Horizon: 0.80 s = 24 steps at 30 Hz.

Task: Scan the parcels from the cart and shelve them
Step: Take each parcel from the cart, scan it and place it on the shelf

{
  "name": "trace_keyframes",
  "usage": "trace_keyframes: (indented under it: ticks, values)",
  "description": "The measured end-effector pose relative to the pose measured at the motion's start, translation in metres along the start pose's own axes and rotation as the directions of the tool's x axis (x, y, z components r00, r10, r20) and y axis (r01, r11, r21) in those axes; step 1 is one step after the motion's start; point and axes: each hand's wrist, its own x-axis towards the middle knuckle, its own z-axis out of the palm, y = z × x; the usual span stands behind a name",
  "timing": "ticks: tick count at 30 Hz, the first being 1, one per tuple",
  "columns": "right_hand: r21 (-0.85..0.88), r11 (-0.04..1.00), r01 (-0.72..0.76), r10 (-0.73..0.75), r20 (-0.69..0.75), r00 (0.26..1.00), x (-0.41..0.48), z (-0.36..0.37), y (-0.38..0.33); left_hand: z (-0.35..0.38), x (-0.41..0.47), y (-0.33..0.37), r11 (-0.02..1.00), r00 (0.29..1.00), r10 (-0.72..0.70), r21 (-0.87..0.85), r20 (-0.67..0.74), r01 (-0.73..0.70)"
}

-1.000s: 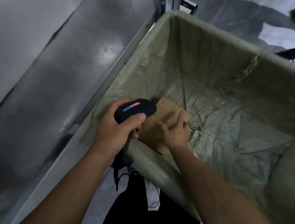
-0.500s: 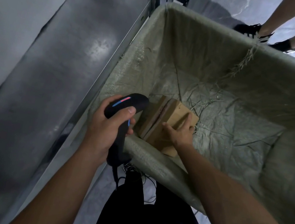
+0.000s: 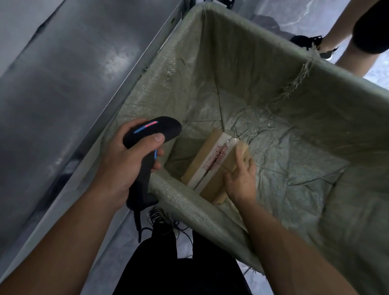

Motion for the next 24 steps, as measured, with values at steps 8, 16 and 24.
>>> trace_keyframes:
  ticks: [8,16,24]
  values:
    - [-0.042,0.978,-0.206,0.205,-0.024,0.978,-0.005,-0.003,0.009,0.0,-0.001,-0.001,1.0,1.0,0.011,-0.017,-0.008,-0.011]
    - [0.002,0.931,-0.365,0.362,-0.12,0.924,-0.006,-0.003,0.001,0.002,-0.004,-0.004,0.999,0.999,0.031,-0.012,-0.014,-0.031]
    - [0.116,0.886,-0.45,0.461,-0.099,0.882,0.001,-0.014,0.012,0.006,-0.005,-0.004,0.998,0.999,0.052,0.031,0.002,-0.052]
